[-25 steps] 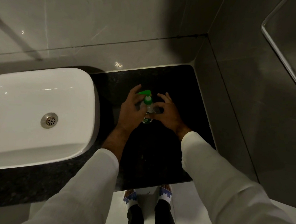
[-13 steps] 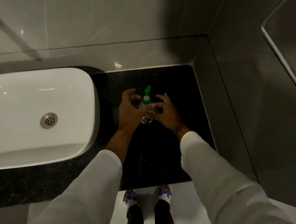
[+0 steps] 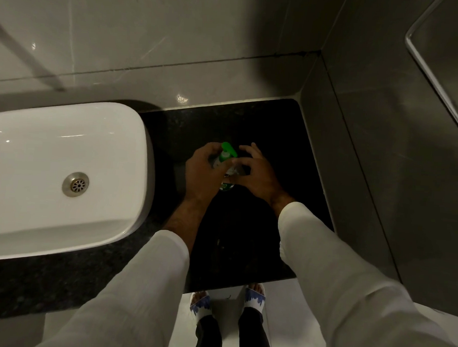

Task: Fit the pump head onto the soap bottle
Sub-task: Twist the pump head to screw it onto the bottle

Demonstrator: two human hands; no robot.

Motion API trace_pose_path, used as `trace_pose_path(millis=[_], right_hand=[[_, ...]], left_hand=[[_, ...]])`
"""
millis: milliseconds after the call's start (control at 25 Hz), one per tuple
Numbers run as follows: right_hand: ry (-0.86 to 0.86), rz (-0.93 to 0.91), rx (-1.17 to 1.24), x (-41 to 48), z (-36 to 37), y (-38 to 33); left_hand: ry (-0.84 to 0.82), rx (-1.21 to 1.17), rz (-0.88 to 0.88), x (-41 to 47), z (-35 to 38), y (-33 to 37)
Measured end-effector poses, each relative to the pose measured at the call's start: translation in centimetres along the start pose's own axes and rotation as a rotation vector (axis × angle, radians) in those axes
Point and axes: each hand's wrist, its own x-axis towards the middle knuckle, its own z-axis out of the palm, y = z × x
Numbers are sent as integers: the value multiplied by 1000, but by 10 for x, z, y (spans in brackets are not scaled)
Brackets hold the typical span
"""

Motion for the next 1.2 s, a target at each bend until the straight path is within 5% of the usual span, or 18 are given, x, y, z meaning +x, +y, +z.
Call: trace_pose_path(millis=[160, 360, 560, 720, 960, 1200], right_hand=[[-8, 17, 1, 0, -4, -1], [-18, 25, -6, -2, -5, -4], [-17, 13, -6, -2, -9, -1], [-17, -10, -55, -1, -6, -2], [2, -28, -118, 2, -1, -1], [5, -45, -123, 7, -1, 1]], left_hand=[[-175, -149, -77, 2, -6, -1], [65, 116, 23, 6, -3, 2], [-260, -73, -72, 12, -7, 3], [-9, 123, -11, 9, -2, 7], [-159, 137, 7, 16, -16, 5], [-92, 137, -12, 12, -23, 3]])
